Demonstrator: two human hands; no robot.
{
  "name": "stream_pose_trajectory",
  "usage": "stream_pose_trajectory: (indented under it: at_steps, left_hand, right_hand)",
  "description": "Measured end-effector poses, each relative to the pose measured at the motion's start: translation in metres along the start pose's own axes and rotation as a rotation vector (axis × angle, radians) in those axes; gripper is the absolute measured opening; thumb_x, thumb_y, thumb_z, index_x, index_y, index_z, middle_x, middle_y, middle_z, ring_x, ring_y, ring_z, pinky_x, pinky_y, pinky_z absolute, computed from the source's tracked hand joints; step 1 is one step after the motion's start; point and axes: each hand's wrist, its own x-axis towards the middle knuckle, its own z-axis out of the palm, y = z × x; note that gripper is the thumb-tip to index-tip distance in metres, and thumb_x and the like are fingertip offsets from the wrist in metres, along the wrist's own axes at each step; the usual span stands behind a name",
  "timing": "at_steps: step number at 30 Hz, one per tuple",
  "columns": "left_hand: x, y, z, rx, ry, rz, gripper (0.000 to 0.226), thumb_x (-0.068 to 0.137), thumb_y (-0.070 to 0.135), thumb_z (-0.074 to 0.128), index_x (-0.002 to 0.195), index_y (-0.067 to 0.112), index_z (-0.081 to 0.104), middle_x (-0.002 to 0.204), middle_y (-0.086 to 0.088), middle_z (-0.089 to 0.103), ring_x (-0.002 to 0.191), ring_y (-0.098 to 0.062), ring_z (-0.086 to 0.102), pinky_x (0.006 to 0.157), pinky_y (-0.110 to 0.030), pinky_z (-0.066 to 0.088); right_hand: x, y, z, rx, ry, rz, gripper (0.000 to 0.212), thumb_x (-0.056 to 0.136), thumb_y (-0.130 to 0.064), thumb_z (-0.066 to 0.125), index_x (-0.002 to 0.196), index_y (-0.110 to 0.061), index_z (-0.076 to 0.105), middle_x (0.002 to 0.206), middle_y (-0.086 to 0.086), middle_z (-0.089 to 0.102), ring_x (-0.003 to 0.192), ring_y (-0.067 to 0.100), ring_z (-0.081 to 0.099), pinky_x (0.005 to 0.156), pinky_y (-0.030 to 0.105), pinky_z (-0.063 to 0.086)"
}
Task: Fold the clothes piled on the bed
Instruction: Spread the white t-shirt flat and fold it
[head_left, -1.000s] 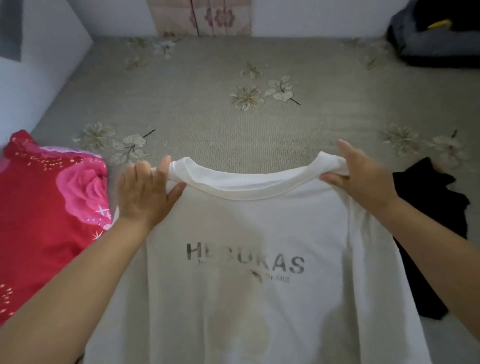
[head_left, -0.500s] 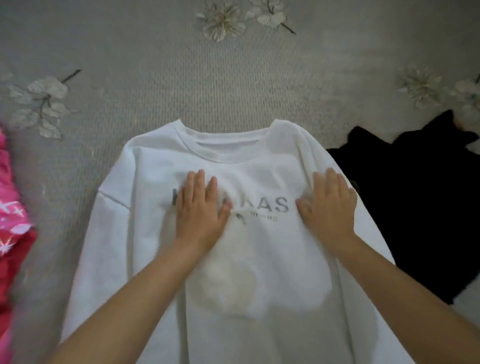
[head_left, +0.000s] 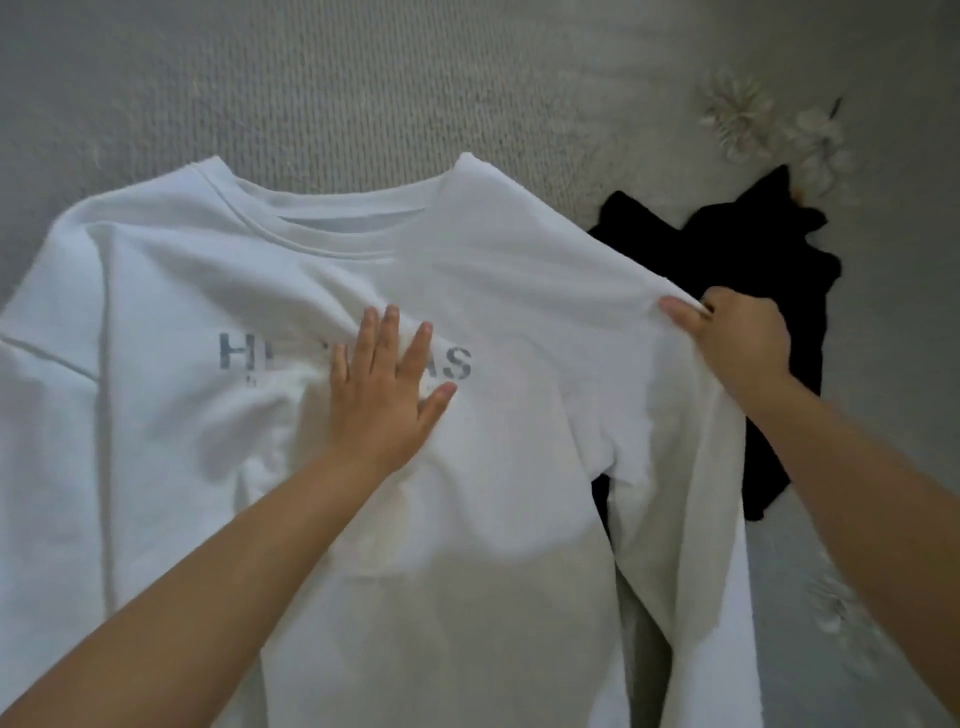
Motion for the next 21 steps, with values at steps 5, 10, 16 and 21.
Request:
stream_pose_trajectory:
  at_steps: [5, 10, 16, 21]
  left_hand:
    - [0.025, 0.03, 0.012, -0.076, -0.064, -0.024, 0.083, 0.073, 0.061, 0.008, 0.142, 0.02, 0.033, 0.152, -0.016, 0.018, 0.141, -0.035, 0.011, 0.11, -0.054, 0.009]
    - [0.045, 0.035, 0.029, -0.016, -0.018, 0.032, 0.07, 0.078, 0.056, 0.028, 0.128, 0.015, 0.054, 0.137, -0.024, 0.043, 0.128, -0.043, 0.038, 0.102, -0.057, 0.026]
    - [0.048, 0.035, 0.044, 0.06, 0.102, 0.094, 0.067, 0.075, 0.058, 0.037, 0.125, 0.017, 0.057, 0.134, -0.024, 0.047, 0.123, -0.042, 0.045, 0.1, -0.041, 0.016]
    - [0.05, 0.033, 0.046, 0.103, 0.1, 0.103, 0.063, 0.077, 0.056, 0.04, 0.123, 0.017, 0.058, 0.132, -0.024, 0.049, 0.122, -0.042, 0.047, 0.099, -0.042, 0.018]
  right_hand:
    - [0.051, 0.017, -0.015, -0.193, 0.039, -0.05, 0.057, 0.089, -0.048, 0.048, 0.052, -0.011, 0.026, 0.052, 0.005, 0.031, 0.053, 0.022, 0.035, 0.045, 0.029, 0.015]
    - [0.09, 0.015, -0.018, -0.367, 0.025, -0.136, 0.055, 0.092, -0.051, 0.038, 0.055, -0.01, 0.031, 0.058, 0.008, 0.038, 0.07, 0.031, 0.049, 0.056, 0.031, 0.024]
    - [0.077, 0.019, 0.043, -0.332, -0.023, 0.044, 0.044, 0.098, -0.035, 0.035, 0.122, 0.001, 0.045, 0.124, 0.025, 0.047, 0.114, 0.039, 0.045, 0.088, 0.043, 0.036]
    - [0.019, 0.024, 0.047, 0.09, 0.254, 0.134, 0.057, 0.091, -0.039, 0.038, 0.134, -0.002, 0.04, 0.136, 0.021, 0.041, 0.126, 0.034, 0.038, 0.101, 0.04, 0.027]
